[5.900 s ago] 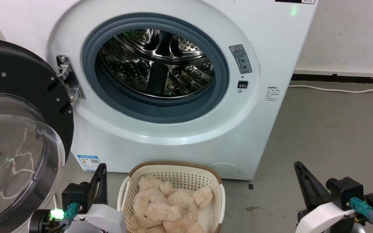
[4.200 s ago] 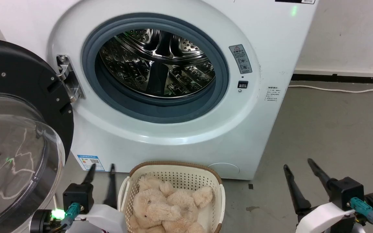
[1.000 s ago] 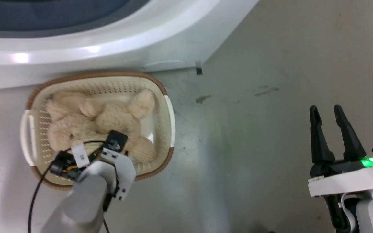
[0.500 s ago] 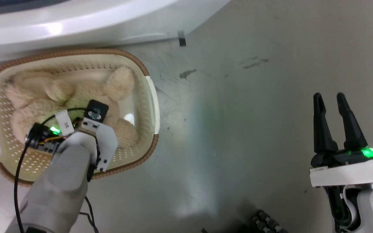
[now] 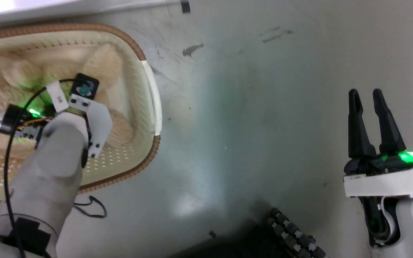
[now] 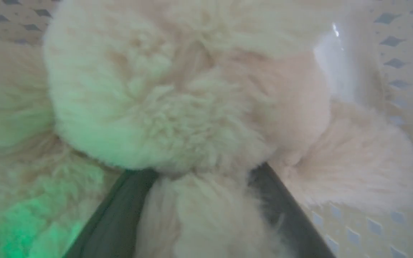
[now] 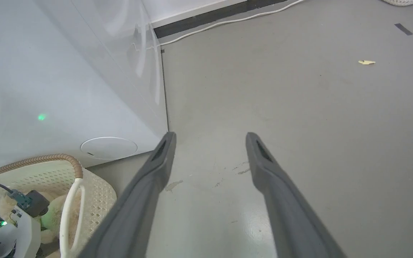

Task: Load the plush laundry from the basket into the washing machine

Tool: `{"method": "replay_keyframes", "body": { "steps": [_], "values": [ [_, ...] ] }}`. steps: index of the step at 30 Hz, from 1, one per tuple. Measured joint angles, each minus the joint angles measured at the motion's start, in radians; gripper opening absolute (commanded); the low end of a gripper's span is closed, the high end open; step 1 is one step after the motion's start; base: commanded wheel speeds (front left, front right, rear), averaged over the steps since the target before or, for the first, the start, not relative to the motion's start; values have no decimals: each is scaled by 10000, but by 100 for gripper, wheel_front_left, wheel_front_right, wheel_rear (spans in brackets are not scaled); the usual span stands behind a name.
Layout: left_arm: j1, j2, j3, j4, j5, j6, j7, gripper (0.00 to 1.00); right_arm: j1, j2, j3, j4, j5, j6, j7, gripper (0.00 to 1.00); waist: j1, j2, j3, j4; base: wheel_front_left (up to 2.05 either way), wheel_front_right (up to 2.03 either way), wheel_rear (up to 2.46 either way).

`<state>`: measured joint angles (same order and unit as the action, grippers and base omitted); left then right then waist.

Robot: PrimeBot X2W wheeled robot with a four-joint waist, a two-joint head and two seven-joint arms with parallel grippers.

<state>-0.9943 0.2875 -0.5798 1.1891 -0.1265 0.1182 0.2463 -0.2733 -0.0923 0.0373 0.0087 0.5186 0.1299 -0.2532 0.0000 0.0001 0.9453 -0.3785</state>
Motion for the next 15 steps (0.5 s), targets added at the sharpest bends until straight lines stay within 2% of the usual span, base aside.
{"method": "replay_keyframes", "body": {
  "steps": [2,3,4,8,15],
  "values": [
    [-76,100,-90,0,10,19,-115,100,-91,-2,27,48,44,0,-2,100,0,0,157,-91,0,0,0],
    [-77,153,-127,-8,17,21,-234,31,-123,-2,29,75,59,0,-4,100,-1,0,202,-138,0,0,0],
    [-76,173,-134,-10,12,17,-336,0,-139,-4,25,100,81,2,-27,100,-2,0,233,-169,0,0,0],
    [12,151,-136,-6,-115,-65,-725,0,-142,-4,23,203,84,2,-42,100,-2,0,150,-115,0,0,0],
    [792,-128,23,-48,-500,240,-2174,0,-115,-102,-240,261,-96,2,-42,100,0,0,-583,156,0,0,0]
  ]
}}
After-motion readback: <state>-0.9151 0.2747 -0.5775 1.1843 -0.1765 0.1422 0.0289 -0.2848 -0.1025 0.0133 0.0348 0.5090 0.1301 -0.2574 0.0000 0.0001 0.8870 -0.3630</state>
